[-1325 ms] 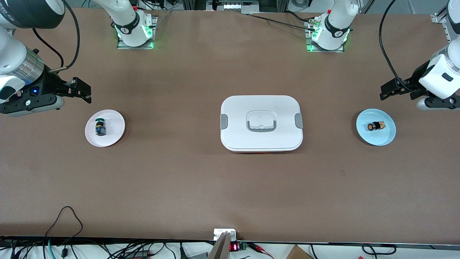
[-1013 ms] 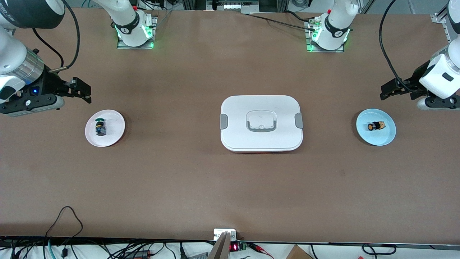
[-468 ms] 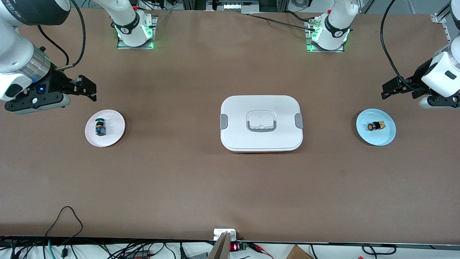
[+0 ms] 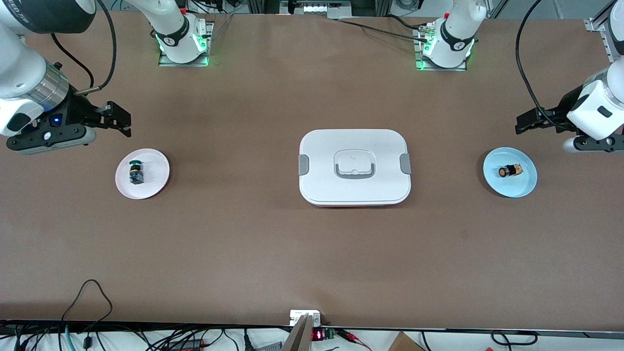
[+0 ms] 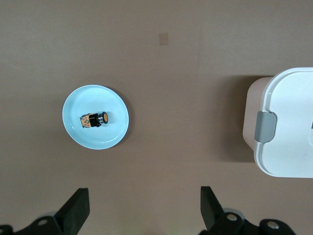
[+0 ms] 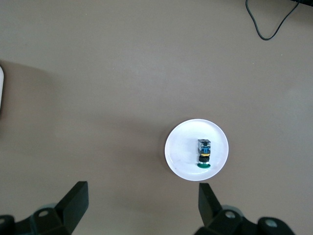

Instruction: Transfer orange switch to right arm and place

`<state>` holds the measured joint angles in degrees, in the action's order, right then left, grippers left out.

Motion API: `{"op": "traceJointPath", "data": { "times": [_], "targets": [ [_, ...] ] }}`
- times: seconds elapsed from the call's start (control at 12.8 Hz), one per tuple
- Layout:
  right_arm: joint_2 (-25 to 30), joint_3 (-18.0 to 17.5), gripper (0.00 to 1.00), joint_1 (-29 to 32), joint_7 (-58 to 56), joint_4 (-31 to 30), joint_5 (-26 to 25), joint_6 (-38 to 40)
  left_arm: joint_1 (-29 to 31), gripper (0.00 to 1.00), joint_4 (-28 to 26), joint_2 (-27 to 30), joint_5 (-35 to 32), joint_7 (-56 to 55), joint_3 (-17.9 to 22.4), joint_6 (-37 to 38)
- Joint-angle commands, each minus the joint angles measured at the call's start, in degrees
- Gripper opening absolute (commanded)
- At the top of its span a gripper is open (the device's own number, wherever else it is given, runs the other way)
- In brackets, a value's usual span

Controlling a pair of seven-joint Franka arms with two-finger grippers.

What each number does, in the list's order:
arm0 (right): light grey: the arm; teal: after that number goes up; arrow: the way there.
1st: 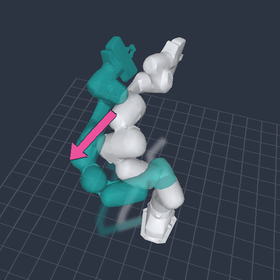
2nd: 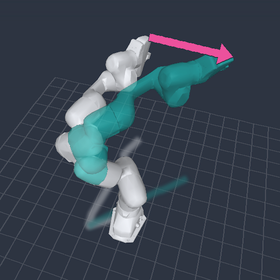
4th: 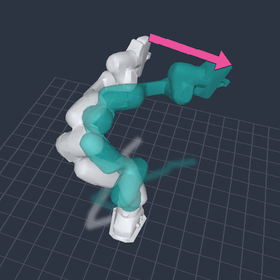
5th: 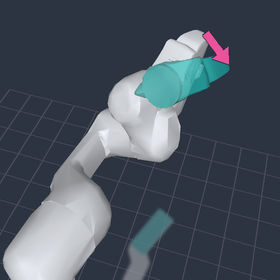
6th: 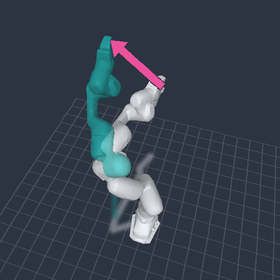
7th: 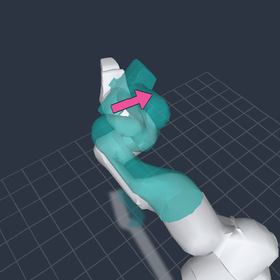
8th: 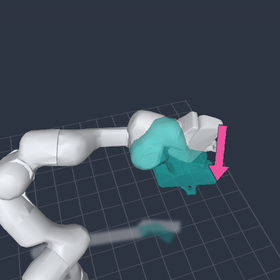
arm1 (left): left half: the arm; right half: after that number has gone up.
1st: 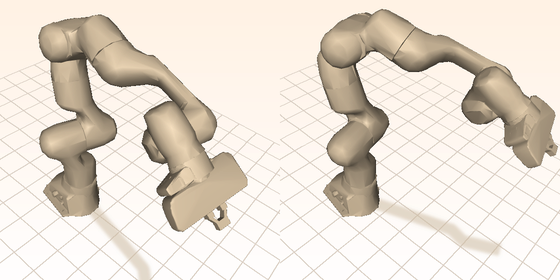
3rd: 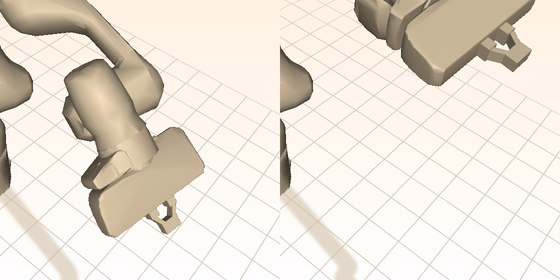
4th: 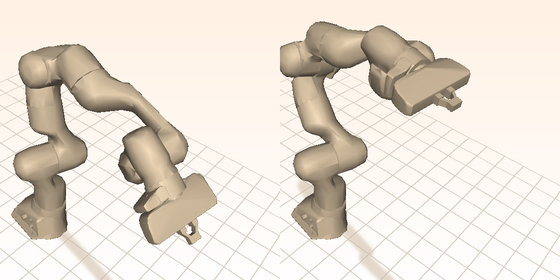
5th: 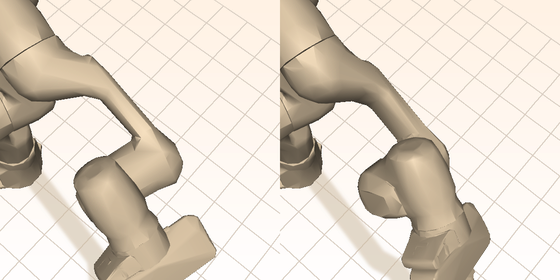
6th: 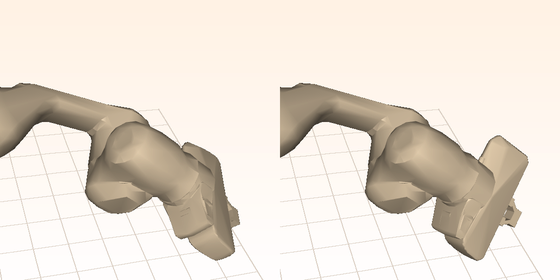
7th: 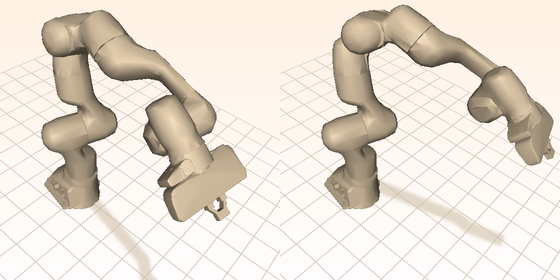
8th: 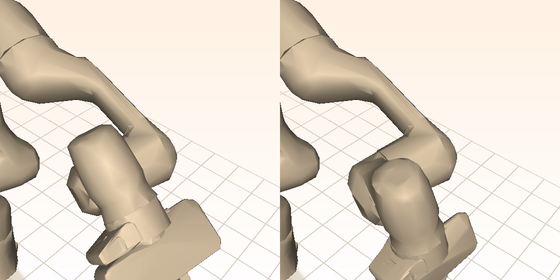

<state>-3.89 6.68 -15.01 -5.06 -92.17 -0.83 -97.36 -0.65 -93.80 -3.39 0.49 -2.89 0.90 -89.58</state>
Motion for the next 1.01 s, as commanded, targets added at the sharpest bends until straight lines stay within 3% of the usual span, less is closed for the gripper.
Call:
{"op": "traceJointPath", "data": {
  "times": [0.0, 0.23, 0.47, 0.94],
  "targets": [
    [0.02, -0.18, 1.0, 0.25, 0.32, 0.94, -0.49, 0.51, 0.56, 1.0, 4.24, -3.46, 0.48, 0.34, 0.33, 1.87],
    [-0.15, -0.09, 1.0, 0.42, 0.32, 0.94, -0.4, 0.42, 0.91, 1.0, 4.42, -3.37, 0.48, -0.89, 0.33, 3.18],
    [-0.24, -0.09, 1.0, 0.25, 0.32, 0.94, -0.31, 0.42, 0.91, 1.0, 4.85, -3.28, 0.3, -0.54, 0.25, 10.03],
    [-0.33, -0.18, 1.0, -1.33, 0.58, 2.08, -1.1, 0.33, 2.76, 1.0, 3.98, -4.6, 0.3, -0.54, 0.33, 11.87]
  ]
}}
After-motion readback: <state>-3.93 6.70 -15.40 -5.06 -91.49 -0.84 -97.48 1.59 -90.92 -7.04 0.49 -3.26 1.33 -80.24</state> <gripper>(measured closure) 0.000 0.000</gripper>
